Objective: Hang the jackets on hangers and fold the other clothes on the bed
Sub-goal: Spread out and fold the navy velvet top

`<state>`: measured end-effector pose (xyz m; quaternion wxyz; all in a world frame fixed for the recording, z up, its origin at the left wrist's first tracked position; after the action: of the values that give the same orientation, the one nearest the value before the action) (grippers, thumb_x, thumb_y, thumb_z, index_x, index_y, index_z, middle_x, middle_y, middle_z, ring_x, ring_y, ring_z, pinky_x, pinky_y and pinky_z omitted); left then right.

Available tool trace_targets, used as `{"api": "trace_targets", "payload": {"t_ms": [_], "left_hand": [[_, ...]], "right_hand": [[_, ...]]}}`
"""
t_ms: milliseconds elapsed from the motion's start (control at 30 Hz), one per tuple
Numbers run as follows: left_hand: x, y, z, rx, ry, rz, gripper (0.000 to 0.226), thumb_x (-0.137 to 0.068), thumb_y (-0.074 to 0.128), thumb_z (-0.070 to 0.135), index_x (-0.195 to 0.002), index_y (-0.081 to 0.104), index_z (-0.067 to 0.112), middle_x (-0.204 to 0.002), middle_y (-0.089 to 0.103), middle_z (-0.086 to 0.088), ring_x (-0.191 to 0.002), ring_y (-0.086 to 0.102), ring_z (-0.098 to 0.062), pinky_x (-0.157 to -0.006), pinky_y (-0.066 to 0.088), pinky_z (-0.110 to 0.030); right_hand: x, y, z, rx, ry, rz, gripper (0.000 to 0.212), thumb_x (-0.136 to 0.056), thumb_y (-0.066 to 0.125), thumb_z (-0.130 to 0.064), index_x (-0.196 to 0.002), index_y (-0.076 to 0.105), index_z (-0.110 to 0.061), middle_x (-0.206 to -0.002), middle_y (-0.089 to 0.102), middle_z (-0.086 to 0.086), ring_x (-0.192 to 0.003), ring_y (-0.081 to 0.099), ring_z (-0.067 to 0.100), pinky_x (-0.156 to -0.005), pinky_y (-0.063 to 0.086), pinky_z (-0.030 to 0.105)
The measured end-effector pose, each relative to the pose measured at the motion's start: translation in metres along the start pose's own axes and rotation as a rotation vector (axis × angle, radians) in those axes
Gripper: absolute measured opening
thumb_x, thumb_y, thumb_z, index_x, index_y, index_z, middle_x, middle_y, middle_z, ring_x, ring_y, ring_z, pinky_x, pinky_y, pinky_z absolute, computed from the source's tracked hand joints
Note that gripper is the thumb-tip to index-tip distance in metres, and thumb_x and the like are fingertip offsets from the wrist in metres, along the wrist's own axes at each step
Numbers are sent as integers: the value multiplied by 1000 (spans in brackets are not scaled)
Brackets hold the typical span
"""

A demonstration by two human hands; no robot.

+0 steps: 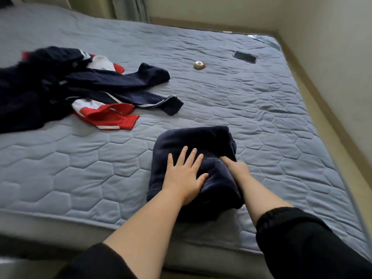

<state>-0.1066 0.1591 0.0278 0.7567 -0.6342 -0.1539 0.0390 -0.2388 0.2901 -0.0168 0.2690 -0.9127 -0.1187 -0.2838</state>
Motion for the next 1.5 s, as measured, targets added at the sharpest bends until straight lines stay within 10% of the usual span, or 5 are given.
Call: {"api": "trace_targets", "payload": {"t_ms": [367,500,667,833,1500], "left_hand": [[137,-254,-34,133,-193,74,93,-87,60,36,-153,-3,15,-160,-10,-8,-147,6,-24,-118,10,-36],[200,-385,-53,-108,-222,280,121,-44,84,39,-145,26,6,-150,35,-16,-138,35,-31,-110,30,-45],[280,-519,-64,-330,-249,-44,107,-76,68,48,-153,3,12,-161,1,-1,-148,-5,-19,-118,4,-43],[408,-592,-70,-274,-499,-2,91,-69,76,45,-142,32,15,-146,33,-1,-141,21,-20,-114,18,-38],[1081,-512,357,39,-1960,48,25,-71,64,33,-93,55,25,-81,59,6,-73,58,-19,-61,48,-30]], "right_hand": [[267,-38,-217,624,-619,-178,33,-72,67,-36,-101,64,-22,-95,70,7,-94,64,28,-69,42,28],[381,-47,-303,878,-989,-286,42,-73,65,-42,-109,57,-23,-106,68,5,-101,62,30,-76,47,33],[510,-36,-377,1016,-1534,-412,64,-75,65,-45,-132,48,-20,-110,66,6,-98,63,30,-77,50,34],[644,-18,-408,927,-1848,-684,38,-80,66,-41,-109,57,-19,-100,69,4,-94,63,31,-67,36,30],[1222,-192,38,724,-2591,-2031,28,-81,64,-46,-91,47,-27,-86,58,-6,-81,58,21,-71,44,33]]}}
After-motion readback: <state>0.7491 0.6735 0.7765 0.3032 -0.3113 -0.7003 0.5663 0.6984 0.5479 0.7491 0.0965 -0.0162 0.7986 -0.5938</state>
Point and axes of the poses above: each hand's wrist, its own x-axis away from the middle knuckle, its own y-axis out of the palm, z = x × y, the point moved 3 cm from there along -x, towards the middle knuckle
